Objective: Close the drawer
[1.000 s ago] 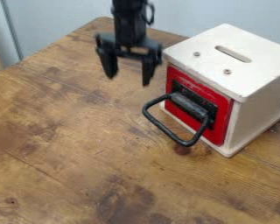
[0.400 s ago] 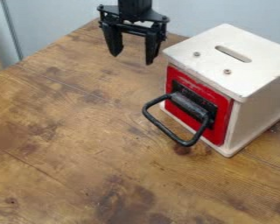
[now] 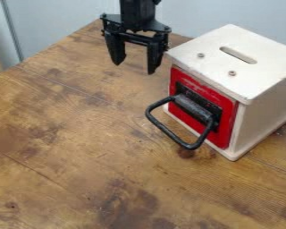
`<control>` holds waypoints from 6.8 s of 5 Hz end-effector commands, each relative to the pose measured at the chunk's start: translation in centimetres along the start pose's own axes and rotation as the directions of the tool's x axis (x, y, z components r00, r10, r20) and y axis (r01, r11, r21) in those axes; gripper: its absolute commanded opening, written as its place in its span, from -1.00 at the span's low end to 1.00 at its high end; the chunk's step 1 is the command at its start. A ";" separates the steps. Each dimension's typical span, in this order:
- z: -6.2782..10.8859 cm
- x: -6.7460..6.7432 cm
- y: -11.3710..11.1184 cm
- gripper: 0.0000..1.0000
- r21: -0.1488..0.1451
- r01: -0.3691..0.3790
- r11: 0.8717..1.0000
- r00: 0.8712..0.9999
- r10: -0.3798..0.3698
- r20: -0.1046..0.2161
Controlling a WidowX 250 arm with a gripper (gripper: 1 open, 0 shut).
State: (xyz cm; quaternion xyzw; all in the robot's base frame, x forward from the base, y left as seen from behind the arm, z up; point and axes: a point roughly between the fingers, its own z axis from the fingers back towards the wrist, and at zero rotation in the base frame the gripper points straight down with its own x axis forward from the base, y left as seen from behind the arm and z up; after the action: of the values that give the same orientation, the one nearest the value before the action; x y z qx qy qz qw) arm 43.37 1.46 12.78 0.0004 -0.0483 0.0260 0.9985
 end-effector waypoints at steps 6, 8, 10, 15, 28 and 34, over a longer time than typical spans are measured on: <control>3.3 0.0 -1.7 1.00 -0.006 0.110 0.994 0.989 -0.109 0.095; 3.8 -0.2 -2.0 1.00 0.000 0.113 0.994 0.988 -0.113 0.104; 4.0 0.0 -2.3 1.00 -0.002 0.114 0.993 0.987 -0.113 0.115; 4.7 -1.1 -1.2 1.00 -0.004 0.086 0.996 0.990 -0.086 0.110; 3.9 -0.1 -0.7 1.00 -0.003 0.058 0.998 0.991 -0.057 0.119; 5.4 0.5 -0.8 1.00 0.001 0.054 0.999 0.987 -0.054 0.152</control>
State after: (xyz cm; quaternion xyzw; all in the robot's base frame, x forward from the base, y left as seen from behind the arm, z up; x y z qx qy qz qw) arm 43.37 0.51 13.65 0.0002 -0.0667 -0.0022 0.9978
